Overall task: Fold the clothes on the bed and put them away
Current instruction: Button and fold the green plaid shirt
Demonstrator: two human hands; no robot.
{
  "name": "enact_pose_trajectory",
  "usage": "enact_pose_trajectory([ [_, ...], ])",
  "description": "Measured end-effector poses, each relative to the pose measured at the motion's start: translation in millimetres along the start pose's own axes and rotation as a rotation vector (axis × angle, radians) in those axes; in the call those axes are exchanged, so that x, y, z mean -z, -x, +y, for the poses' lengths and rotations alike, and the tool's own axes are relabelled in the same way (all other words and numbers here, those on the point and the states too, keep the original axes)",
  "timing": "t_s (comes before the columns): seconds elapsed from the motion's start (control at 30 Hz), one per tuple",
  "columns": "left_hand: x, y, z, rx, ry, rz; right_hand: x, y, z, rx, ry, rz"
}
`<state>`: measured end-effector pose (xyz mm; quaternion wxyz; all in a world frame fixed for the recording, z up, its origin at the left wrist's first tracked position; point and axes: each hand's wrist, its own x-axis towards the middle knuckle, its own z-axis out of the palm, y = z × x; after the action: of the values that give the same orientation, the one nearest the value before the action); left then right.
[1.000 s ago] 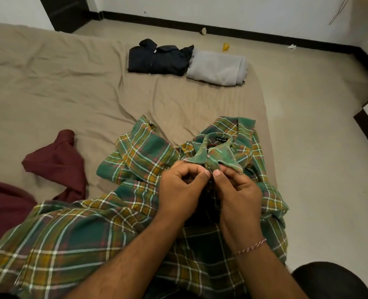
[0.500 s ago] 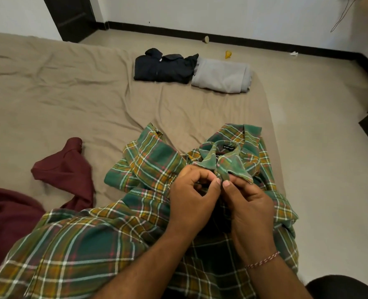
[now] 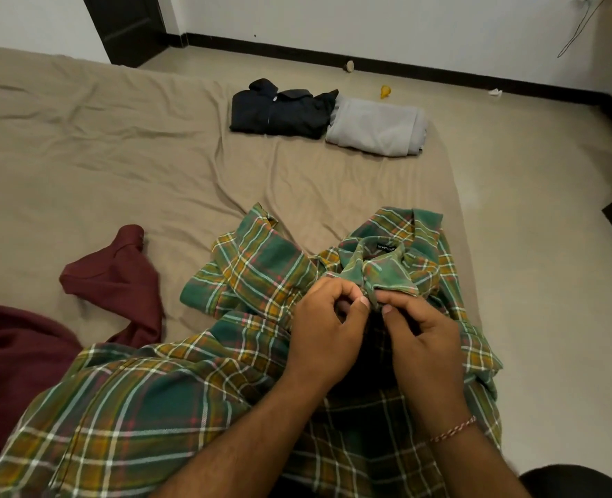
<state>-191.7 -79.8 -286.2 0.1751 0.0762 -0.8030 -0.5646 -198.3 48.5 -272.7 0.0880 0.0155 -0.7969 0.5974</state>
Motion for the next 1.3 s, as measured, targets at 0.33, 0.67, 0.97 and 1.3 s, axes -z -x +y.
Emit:
enact_pose_trajectory([
  [0.33,6,-4,1,0.324,0.408,-0.088,-1,-3,3,-0.049,-0.115,-0.029],
  [0.67,5,-5,-1,0.368,0.458,-0.067,-7,-1,6,0.314,0.29,0.041],
  [0.97,8,0,3,0.562,0.594,-0.113,-7,0,-5,-0.109,-0.17,-0.012],
  [1.3,8,-2,11,0.473,0.551,-0.017,-8,1,-8,-0.468,-0.734,-0.031],
])
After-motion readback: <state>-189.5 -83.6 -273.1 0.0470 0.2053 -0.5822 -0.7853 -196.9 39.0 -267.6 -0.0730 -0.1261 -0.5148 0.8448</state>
